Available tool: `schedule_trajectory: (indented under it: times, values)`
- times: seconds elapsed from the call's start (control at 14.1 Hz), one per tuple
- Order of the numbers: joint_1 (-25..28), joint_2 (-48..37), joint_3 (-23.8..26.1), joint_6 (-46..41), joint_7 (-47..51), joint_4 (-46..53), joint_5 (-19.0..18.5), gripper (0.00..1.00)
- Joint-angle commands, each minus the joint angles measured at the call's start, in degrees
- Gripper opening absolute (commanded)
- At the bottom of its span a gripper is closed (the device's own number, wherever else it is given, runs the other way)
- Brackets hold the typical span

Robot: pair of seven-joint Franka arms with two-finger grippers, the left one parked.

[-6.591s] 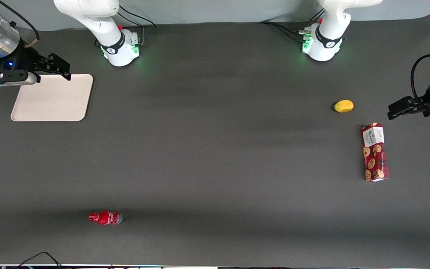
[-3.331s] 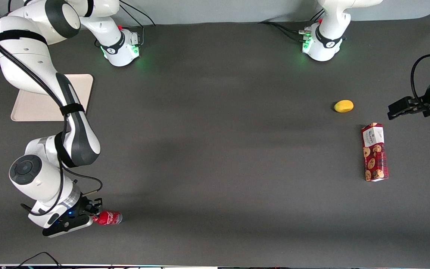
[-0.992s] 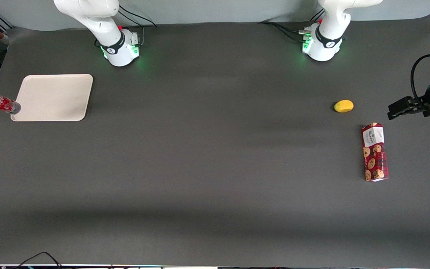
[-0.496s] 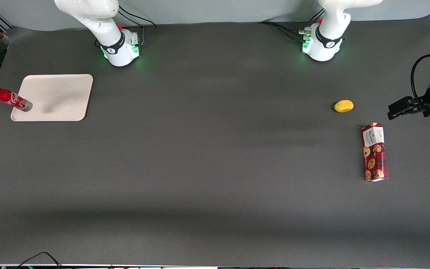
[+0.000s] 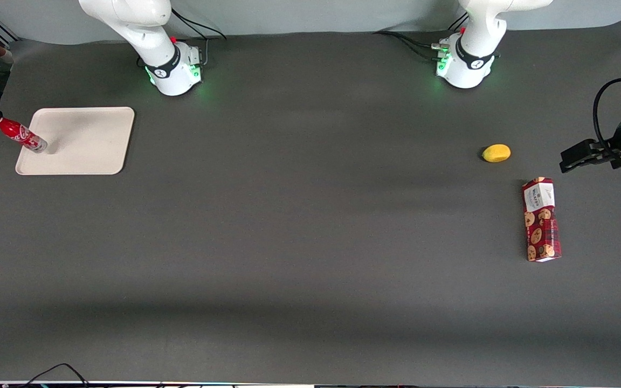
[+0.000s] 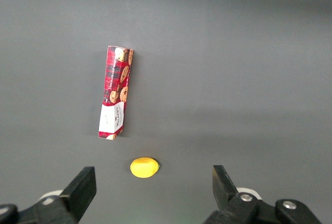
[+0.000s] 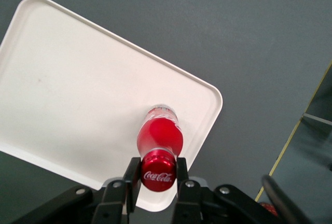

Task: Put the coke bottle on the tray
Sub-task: 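Lower the bottle onto the tray and open the right gripper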

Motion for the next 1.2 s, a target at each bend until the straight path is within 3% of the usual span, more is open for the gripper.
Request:
schedule_trajectory:
  times: [0.0,0.14,0.35,0.43,0.5,0.57,0.92,1.13]
  values:
    - [1.7,-1.5,-3.3,3.8,-3.1,-2.4,0.3,0.00]
    - [1.9,-1.1,-5.3,4.0,-5.6,-2.4,2.7,0.01]
    - [4.1,2.8,-7.7,5.0,-13.7,-2.1,11.9,0.01]
    - [4.2,3.4,-7.7,5.0,-14.6,-1.9,13.4,0.02]
    - [4.2,3.5,-7.7,4.7,-14.6,-1.8,13.4,0.24]
    - [4.3,3.5,-7.6,4.5,-14.1,-1.7,13.4,0.99]
    - [6.2,3.1,-5.4,3.8,-10.0,-0.8,12.5,1.00]
    - [6.2,2.3,0.4,-8.1,-0.8,5.5,7.6,1.00]
